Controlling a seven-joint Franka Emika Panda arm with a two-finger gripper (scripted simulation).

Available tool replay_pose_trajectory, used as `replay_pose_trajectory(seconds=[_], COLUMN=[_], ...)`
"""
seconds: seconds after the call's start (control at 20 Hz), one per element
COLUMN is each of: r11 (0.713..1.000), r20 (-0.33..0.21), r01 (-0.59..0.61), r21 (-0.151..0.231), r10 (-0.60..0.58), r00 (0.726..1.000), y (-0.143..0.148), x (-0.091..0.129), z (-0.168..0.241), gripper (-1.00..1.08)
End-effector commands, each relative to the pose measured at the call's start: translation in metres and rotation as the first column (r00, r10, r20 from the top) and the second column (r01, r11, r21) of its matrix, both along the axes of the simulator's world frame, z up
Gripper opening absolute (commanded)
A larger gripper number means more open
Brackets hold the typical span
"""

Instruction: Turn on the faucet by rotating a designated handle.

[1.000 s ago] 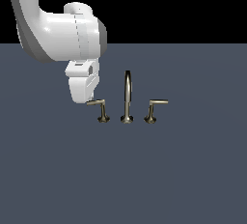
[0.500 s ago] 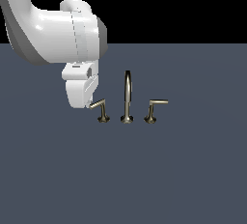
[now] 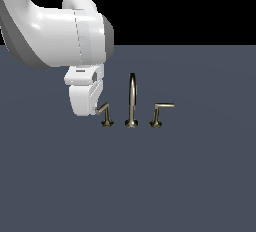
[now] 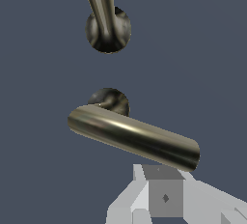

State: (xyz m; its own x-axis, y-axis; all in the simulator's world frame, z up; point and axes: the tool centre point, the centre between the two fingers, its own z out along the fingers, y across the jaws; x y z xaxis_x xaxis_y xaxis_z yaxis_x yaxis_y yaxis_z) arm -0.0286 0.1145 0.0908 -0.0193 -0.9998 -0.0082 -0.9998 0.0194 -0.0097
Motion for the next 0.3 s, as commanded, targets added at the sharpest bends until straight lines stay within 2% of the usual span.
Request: replay_pose_trajectory(seconds=[0.0, 0.25], r11=[1.000, 1.000], r20=[-0.006, -0.009], r01=[0.012, 0.011], r21=[-0.006, -0.008], r10=[-0.012, -0.011], r00=[1.000, 1.000], y=[-0.016, -0.029], x=[-0.007, -0.017], z=[0.000, 0.000], gripper=[-1.00, -1.00])
